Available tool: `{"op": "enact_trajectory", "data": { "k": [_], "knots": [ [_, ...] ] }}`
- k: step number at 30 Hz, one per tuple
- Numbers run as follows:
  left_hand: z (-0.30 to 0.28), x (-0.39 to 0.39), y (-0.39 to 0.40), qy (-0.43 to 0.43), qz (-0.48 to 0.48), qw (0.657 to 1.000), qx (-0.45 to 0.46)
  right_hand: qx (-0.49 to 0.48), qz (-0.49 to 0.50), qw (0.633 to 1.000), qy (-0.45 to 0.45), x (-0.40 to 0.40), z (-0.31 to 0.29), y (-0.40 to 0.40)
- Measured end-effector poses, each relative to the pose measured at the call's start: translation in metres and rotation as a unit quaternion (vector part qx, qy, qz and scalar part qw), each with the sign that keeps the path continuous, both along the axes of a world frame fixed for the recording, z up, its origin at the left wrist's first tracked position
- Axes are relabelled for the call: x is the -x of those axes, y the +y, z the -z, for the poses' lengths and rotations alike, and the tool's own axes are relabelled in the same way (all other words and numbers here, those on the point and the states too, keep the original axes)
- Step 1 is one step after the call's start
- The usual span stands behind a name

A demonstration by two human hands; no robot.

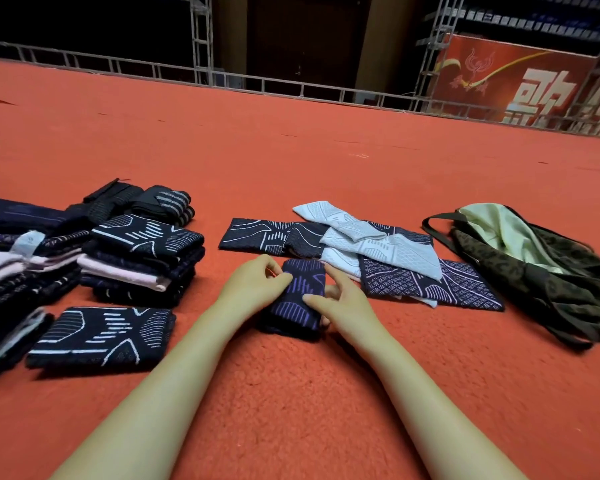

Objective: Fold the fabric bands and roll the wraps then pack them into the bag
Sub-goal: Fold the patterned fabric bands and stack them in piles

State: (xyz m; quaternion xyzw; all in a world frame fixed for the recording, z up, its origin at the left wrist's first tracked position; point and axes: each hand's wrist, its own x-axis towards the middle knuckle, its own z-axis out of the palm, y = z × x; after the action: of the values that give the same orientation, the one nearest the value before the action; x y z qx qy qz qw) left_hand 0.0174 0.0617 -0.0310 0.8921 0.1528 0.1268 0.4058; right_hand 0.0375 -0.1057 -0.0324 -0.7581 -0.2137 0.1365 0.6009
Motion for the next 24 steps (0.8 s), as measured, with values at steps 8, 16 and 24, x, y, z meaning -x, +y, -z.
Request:
{"op": "enact_trajectory", "data": {
  "k": [8, 16, 24],
  "knots": [
    [-0.01, 0.004, -0.005, -0.107, 0.04, 0.968, 0.223, -0.064, 0.008, 0.995, -0.082, 0.006, -0.001, 0.005],
    [0.005, 0.005, -0.009, -0.102, 0.106, 0.978, 0.148, -0.017, 0.085, 0.988, -0.126, -0.009, 0.008, -0.005],
    [0.003, 0.039, -0.025, -0.175, 0.013, 0.976, 0.13, -0.018, 0.102, 0.994, -0.036, 0.003, 0.01, -0.012]
  ]
}}
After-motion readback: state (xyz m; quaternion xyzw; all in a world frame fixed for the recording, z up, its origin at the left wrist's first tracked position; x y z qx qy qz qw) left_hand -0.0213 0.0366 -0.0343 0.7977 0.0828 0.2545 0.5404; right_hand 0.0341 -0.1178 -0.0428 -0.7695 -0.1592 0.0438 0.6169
